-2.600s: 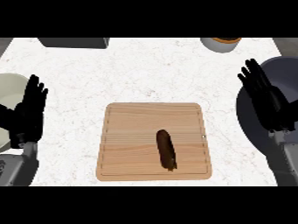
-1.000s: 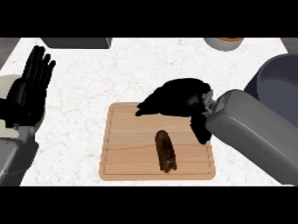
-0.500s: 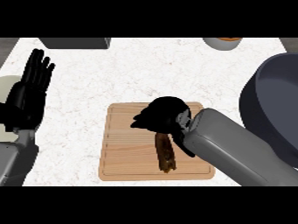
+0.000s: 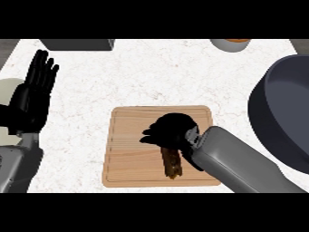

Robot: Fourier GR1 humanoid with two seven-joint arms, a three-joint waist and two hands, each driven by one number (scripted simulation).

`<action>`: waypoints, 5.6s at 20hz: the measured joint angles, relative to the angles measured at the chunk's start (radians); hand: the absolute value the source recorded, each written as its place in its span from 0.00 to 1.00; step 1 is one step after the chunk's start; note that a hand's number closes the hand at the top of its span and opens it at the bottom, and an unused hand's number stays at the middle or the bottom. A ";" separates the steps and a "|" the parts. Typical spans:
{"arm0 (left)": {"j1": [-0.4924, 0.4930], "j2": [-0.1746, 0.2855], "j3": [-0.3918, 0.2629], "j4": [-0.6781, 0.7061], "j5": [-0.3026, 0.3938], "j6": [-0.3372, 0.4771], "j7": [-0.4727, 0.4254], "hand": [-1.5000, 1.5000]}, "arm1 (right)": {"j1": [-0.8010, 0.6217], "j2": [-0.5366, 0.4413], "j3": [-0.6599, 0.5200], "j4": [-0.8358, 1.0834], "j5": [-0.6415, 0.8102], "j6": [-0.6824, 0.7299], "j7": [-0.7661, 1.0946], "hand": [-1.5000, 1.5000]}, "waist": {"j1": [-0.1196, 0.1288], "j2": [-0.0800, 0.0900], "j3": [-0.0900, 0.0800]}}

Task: Pick the sweet potato from the cutting board and place it in the pot

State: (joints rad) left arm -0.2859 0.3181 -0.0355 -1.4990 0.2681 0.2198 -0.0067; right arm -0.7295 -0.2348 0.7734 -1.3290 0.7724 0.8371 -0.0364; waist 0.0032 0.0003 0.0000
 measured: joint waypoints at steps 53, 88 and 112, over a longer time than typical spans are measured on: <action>0.025 -0.066 0.117 -0.039 -0.084 -0.086 0.052 0.50 | 0.328 0.212 -0.107 -0.006 0.504 -0.496 -0.014 1.00 | -0.024 -0.009 0.001; 0.026 -0.097 0.110 -0.067 -0.117 -0.090 0.068 0.50 | 0.720 -0.107 -0.870 -0.714 0.305 -0.910 0.528 1.00 | -0.009 -0.001 0.001; 0.028 -0.128 0.118 -0.067 -0.133 -0.112 0.057 0.50 | 0.431 -0.273 -1.156 0.283 -0.041 -0.958 -0.042 0.00 | 0.006 -0.001 -0.007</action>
State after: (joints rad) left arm -0.2579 0.1905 0.0827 -1.5663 0.1348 0.1075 0.0504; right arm -0.2987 -0.5080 -0.3826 -1.0459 0.7316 -0.1213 -0.0779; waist 0.0088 -0.0002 -0.0073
